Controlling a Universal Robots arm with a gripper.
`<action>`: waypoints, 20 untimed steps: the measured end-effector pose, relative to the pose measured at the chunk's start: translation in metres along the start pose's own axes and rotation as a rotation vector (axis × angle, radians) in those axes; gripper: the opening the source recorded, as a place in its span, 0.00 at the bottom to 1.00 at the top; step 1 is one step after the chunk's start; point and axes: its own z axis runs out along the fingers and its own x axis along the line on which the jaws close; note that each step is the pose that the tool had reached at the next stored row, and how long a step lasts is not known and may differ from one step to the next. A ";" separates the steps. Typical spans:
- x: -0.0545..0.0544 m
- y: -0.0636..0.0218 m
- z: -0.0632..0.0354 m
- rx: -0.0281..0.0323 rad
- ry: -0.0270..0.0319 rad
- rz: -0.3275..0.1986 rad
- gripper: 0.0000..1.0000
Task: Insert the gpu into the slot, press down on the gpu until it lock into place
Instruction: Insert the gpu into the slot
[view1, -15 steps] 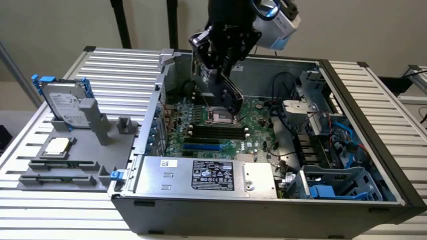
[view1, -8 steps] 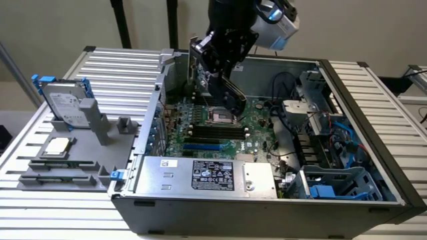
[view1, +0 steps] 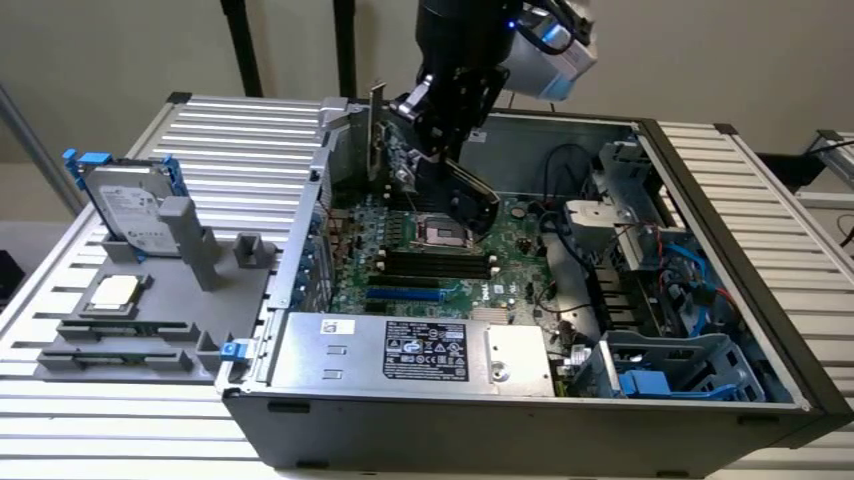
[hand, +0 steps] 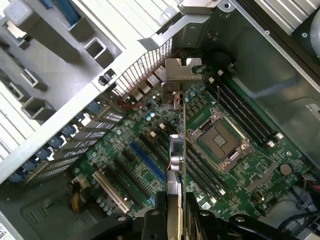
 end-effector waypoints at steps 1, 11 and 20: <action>0.000 -0.0001 0.0009 0.0007 0.0003 -0.017 0.26; 0.000 -0.0005 0.0103 0.0077 0.0047 -0.199 0.26; 0.000 -0.0010 0.0194 0.0119 0.0106 -0.363 0.26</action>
